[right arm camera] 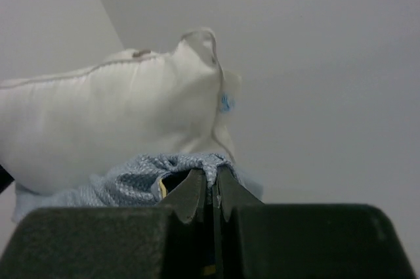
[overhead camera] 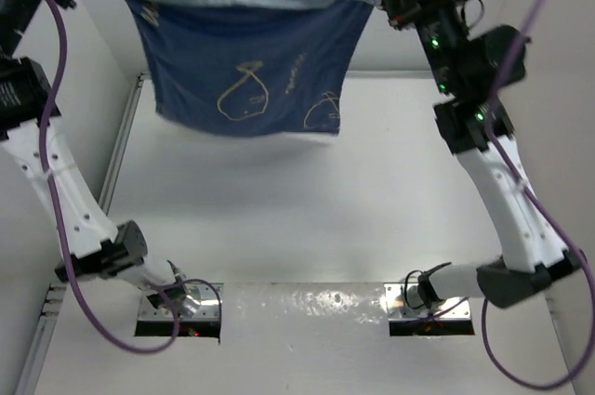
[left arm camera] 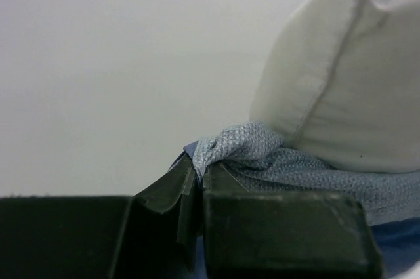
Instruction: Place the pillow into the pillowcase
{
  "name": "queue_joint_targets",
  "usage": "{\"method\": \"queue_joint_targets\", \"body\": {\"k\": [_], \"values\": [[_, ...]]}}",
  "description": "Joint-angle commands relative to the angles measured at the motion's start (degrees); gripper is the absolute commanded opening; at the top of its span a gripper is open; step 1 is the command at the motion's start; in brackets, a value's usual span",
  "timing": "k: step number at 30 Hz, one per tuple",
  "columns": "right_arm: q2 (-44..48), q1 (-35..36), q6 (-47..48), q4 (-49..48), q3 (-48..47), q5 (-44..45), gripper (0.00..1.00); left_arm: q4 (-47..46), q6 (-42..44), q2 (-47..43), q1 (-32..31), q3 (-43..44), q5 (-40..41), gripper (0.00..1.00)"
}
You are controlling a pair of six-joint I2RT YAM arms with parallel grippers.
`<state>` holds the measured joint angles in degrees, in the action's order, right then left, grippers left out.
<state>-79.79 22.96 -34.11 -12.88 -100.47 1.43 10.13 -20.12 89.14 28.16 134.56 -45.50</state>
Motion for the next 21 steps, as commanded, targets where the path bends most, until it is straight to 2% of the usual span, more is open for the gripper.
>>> {"method": "queue_joint_targets", "body": {"k": [1, 2, 3, 4, 5, 6, 7, 8, 10, 11, 12, 13, 15, 17, 20, 21], "values": [[0.18, -2.22, -2.27, -3.67, 2.57, 9.04, 0.00, 2.78, 0.78, -1.08, 1.28, -10.01, 7.35, 0.00], [-4.02, -2.31, -2.28, -1.03, -1.10, 7.55, 0.00, 3.05, 0.87, -0.56, 1.28, -8.37, 7.09, 0.00], [-6.32, -2.31, -0.89, 2.91, -12.62, 6.23, 0.00, 2.88, 0.87, 1.36, 1.28, -5.57, 7.09, 0.00], [-8.78, -2.31, 0.35, 4.00, -19.61, 5.26, 0.00, 2.27, 0.87, 2.51, 1.28, -1.28, 7.09, 0.00], [-11.50, -2.22, 1.31, 4.53, -27.51, 4.64, 0.00, 1.39, 0.70, 3.57, 1.28, 6.60, 8.39, 0.00], [-15.97, -2.22, 2.54, 3.75, -39.77, 4.63, 0.00, -2.01, -0.17, 4.02, 1.37, 8.77, 9.19, 0.00], [-16.97, -2.22, 2.64, 2.53, -43.03, 4.81, 0.00, -3.78, -0.79, 3.76, 1.28, 9.74, 9.72, 0.00], [-14.63, -2.31, 2.47, -0.18, -41.23, 4.98, 0.00, -4.67, -2.02, 3.50, 1.37, 10.62, 9.64, 0.00], [-7.00, -2.13, 1.51, -4.32, -28.63, 4.02, 0.00, -2.93, -2.47, 3.41, 1.46, 10.72, 7.45, 0.00], [-2.52, -2.22, 0.89, -10.52, -19.60, 3.67, 0.00, -1.71, -2.38, 3.06, 1.37, 7.59, 5.18, 0.00], [3.96, -2.22, -0.51, -12.50, -5.67, 4.19, 0.00, 0.22, -1.42, 1.57, 1.28, 4.86, 5.15, 0.00], [5.59, -2.13, -0.87, -12.25, -1.62, 5.41, 0.00, 1.20, -0.63, 0.78, 1.37, -0.82, 5.76, 0.00], [5.62, -2.31, -1.14, -5.60, 3.06, 9.01, 0.00, 6.97, 2.61, 0.15, 1.37, -2.98, 8.84, 0.00], [2.99, -2.31, -0.44, 1.59, 0.55, 10.60, 0.00, 7.62, 3.33, 0.15, 1.28, -3.34, 8.58, 0.00], [-4.13, -2.31, 2.63, 6.10, -12.17, 8.68, 0.00, 4.91, 2.98, 0.06, 1.28, -1.07, 8.23, 0.00], [-5.97, -2.31, 3.25, 6.20, -19.87, 7.98, 0.00, 2.98, 2.20, 0.07, 1.37, -0.45, 8.23, 0.00]]}}
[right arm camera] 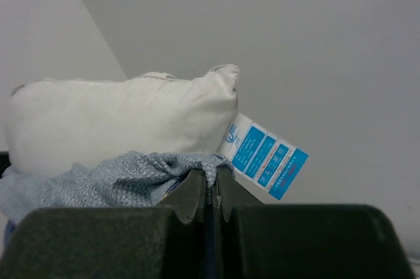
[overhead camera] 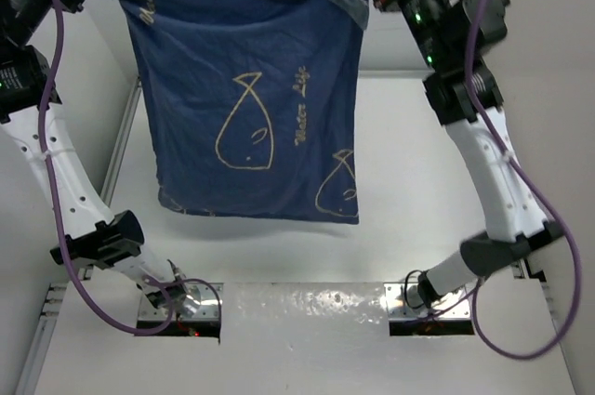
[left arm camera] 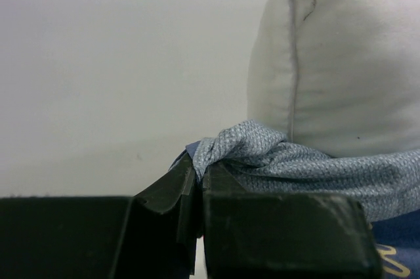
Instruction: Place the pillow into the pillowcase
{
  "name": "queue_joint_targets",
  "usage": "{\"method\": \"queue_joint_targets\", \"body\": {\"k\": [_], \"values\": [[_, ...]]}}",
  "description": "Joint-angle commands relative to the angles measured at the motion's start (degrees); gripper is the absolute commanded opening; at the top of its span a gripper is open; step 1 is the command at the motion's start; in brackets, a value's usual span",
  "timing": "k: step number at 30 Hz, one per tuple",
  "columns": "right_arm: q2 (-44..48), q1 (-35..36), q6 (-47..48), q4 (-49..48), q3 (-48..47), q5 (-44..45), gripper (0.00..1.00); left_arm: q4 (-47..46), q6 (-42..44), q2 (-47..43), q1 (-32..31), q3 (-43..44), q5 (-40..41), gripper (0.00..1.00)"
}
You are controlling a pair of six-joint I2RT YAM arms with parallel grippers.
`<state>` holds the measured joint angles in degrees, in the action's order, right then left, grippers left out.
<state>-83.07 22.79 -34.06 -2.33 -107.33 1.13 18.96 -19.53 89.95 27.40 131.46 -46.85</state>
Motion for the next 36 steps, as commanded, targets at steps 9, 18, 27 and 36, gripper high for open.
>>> {"method": "queue_joint_targets", "body": {"k": [9, 18, 27, 36], "values": [[4.18, -2.04, 4.37, -23.04, -4.14, 9.62, 0.00, -12.49, 5.46, -0.64, 2.40, 15.63, 14.88, 0.00], [2.18, -1.96, -2.97, -8.42, 6.10, 4.50, 0.00, 14.17, 15.67, -2.62, -3.23, 0.18, 9.49, 0.00], [9.92, -1.96, 3.82, -35.75, -8.61, 7.85, 0.00, -29.53, -3.85, 0.55, 7.67, 29.29, 13.11, 0.00], [1.33, -1.96, 0.06, -15.35, -15.73, 5.03, 0.00, -29.87, -10.80, -4.08, 7.76, 9.10, 5.55, 0.00]]}}
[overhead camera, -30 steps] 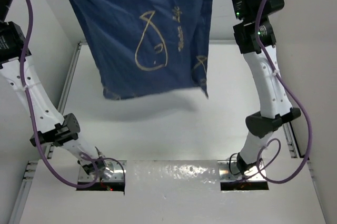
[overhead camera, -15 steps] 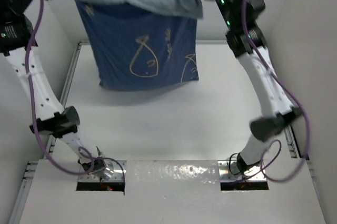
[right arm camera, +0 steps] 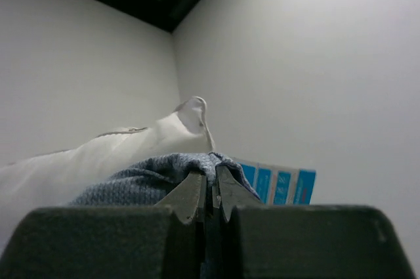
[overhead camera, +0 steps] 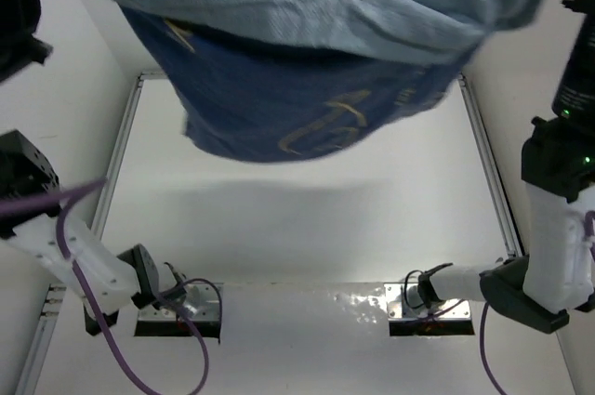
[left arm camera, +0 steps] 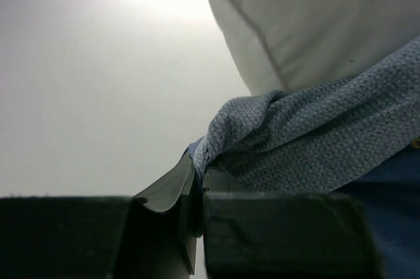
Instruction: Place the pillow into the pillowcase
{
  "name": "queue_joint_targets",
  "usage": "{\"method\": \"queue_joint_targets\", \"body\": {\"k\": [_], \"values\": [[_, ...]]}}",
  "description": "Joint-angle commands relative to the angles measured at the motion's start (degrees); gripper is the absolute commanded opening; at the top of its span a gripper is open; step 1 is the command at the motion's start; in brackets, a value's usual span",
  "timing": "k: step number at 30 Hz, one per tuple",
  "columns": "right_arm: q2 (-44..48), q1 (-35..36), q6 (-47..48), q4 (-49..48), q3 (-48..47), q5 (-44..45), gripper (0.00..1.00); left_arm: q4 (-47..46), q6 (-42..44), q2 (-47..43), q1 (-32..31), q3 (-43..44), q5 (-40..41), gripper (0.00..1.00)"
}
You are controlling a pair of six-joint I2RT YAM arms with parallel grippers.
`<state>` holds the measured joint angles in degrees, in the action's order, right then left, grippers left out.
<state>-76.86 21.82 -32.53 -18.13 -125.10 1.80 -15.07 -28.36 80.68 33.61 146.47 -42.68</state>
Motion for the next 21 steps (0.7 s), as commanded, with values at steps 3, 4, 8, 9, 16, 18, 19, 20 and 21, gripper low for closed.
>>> {"method": "queue_joint_targets", "body": {"k": [3, 4, 8, 9, 16, 18, 19, 20, 21], "values": [[-5.49, -1.08, -2.97, 2.74, 6.70, 5.31, 0.00, 7.93, -0.21, 1.94, 1.46, -15.85, 0.32, 0.00], [-5.67, -1.08, -2.97, 3.45, 8.28, 6.01, 0.00, 12.91, 1.71, 2.19, 1.46, -16.65, 0.31, 0.00], [-8.64, -1.08, -3.06, 6.26, 9.08, 5.67, 0.00, 24.55, 6.56, 4.39, 1.46, -19.46, 1.01, 0.00], [-9.27, -1.08, -3.32, 6.61, 8.65, 5.67, 0.00, 27.69, 7.43, 5.26, 1.46, -20.08, 1.02, 0.00], [-20.59, -1.08, -4.82, 10.22, -5.83, 5.32, 0.00, 36.07, 10.08, 11.32, 0.58, -16.26, 2.77, 0.00], [-24.89, -1.08, -4.99, 9.00, -13.72, 5.66, 0.00, 36.78, 8.77, 14.65, 0.58, -10.80, 3.82, 0.00], [-25.44, -1.17, -4.65, 7.68, -15.25, 6.19, 0.00, 35.91, 8.32, 15.29, 0.67, -6.42, 4.44, 0.00], [-25.18, -1.08, -4.03, 6.02, -15.52, 6.72, 0.00, 34.25, 7.80, 15.29, 0.67, -5.94, 4.70, 0.00], [-24.22, -1.08, -0.55, 1.48, -12.39, 8.29, 0.00, 28.66, 6.84, 13.73, 0.59, -6.63, 4.62, 0.00]]}}
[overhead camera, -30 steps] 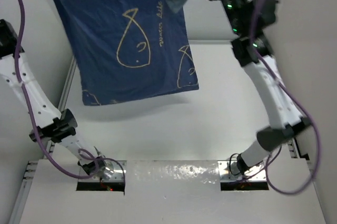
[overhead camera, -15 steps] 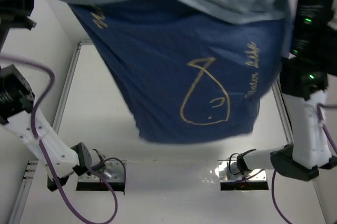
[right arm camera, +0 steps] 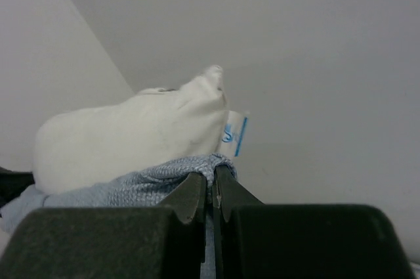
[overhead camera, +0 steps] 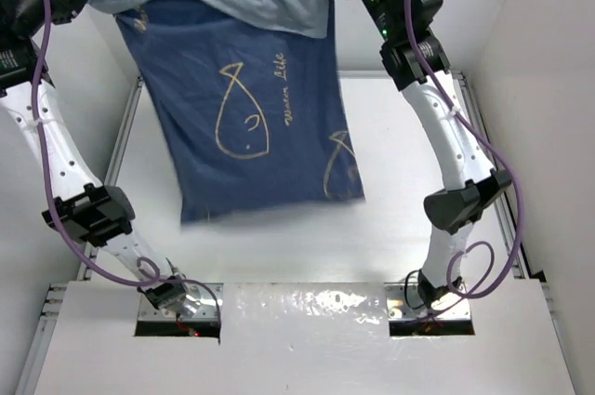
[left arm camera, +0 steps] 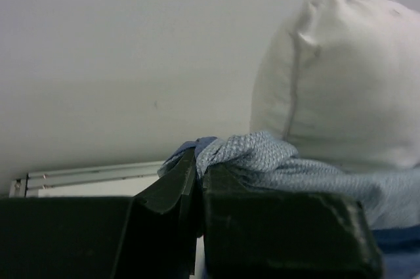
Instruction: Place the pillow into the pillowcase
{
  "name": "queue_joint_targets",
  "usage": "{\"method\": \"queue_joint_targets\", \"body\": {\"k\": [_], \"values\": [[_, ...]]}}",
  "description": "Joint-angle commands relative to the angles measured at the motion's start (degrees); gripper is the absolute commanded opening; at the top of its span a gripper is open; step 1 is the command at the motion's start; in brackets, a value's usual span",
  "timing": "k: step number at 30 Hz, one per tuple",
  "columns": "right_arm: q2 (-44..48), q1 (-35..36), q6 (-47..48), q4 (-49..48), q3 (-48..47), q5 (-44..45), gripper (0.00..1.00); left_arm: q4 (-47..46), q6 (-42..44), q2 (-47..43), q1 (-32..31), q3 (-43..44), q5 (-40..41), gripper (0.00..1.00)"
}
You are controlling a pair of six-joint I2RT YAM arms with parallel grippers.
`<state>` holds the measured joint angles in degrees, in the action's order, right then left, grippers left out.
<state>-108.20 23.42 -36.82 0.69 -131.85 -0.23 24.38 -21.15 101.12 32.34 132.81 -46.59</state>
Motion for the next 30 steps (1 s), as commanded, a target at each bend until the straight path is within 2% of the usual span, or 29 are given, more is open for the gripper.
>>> {"method": "queue_joint_targets", "body": {"k": [1, 4, 7, 8, 9, 10, 11, 12, 13, 14, 15, 16, 17, 18, 20, 22, 25, 26, 27, 28, 29, 30], "values": [[10.00, -2.68, 5.08, -19.91, -3.09, 11.38, 0.00, -13.98, -1.00, -8.03, 1.85, 3.19, 8.36, 0.00], [11.26, -2.76, 12.01, -21.00, -0.60, 13.68, 0.00, -18.85, -2.06, -10.68, 0.54, -3.07, 8.09, 0.00], [13.44, -2.68, 15.11, -18.10, 5.26, 8.16, 0.00, -11.74, 2.85, -9.19, -4.46, -6.68, 7.92, 0.00], [15.54, -2.76, 14.33, -19.31, 9.29, 5.18, 0.00, -6.68, 4.69, -8.23, -5.96, -7.82, 6.44, 0.00], [18.00, -2.50, 13.53, -21.41, 20.82, 0.80, 0.00, -3.76, 8.71, -7.79, -8.58, -8.96, 5.73, 0.00], [23.33, -1.63, 13.09, -24.21, 27.55, -10.12, 0.00, -0.94, 10.67, -7.43, -9.30, -12.02, 4.41, 0.00], [26.00, 3.34, 17.26, -28.07, 39.79, -14.58, 0.00, 4.22, 13.47, -6.99, -9.48, -13.70, 1.09, 0.00], [28.46, 7.65, 22.79, -27.59, 45.05, -17.58, 0.06, 6.79, 15.15, -6.99, -9.31, -17.20, 0.45, 0.00], [30.66, 11.96, 28.67, -25.41, 49.80, -20.74, 0.17, 9.69, 17.61, -6.99, -8.96, -18.89, 0.01, 0.02], [32.95, 19.92, 38.56, -18.51, 55.85, -21.73, 0.70, 14.24, 22.68, -7.51, -7.57, -22.47, -0.86, 0.24], [33.06, 23.30, 41.97, -14.44, 57.31, -22.61, 0.94, 15.94, 24.64, -7.87, -6.25, -24.25, -1.22, 0.38], [32.80, 25.95, 43.92, -9.70, 57.93, -23.14, 0.99, 17.18, 26.05, -8.48, -4.67, -26.10, -1.75, 0.47], [32.18, 30.50, 44.81, -2.69, 58.11, -22.02, 0.99, 18.50, 27.90, -9.79, -0.13, -27.77, -3.84, 0.60], [31.92, 31.94, 44.55, -0.36, 57.50, -22.01, 0.99, 19.03, 28.52, -10.32, 2.44, -30.05, -4.82, 0.65], [31.91, 34.75, 42.98, 5.52, 55.40, -22.96, 0.99, 20.17, 30.88, -11.99, 9.98, -30.95, -6.75, 0.76], [32.96, 35.20, 41.48, 6.60, 54.16, -25.16, 0.99, 20.79, 32.91, -12.87, 13.70, -31.21, -6.68, 0.79], [35.42, 35.29, 37.61, 1.28, 55.82, -26.14, 0.99, 22.90, 39.06, -15.33, 14.77, -32.61, 0.43, 0.79], [35.95, 35.29, 37.44, -0.23, 58.52, -25.27, 0.96, 22.82, 40.73, -15.86, 14.77, -34.45, 1.14, 0.76], [35.87, 35.20, 37.35, -2.51, 59.60, -21.43, 0.60, 22.90, 41.53, -16.13, 14.86, -35.60, 1.67, 0.72], [34.91, 35.20, 37.52, -3.58, 59.87, -18.69, 0.16, 22.82, 42.06, -16.74, 14.86, -36.74, 1.85, 0.49], [33.68, 35.20, 37.26, -3.50, 59.09, -14.49, 0.00, 22.82, 42.85, -16.75, 14.77, -37.62, 2.29, 0.32], [32.02, 34.86, 37.26, -3.15, 58.30, -7.84, 0.00, 22.82, 42.94, -16.83, 14.77, -39.37, 2.81, 0.20]]}}
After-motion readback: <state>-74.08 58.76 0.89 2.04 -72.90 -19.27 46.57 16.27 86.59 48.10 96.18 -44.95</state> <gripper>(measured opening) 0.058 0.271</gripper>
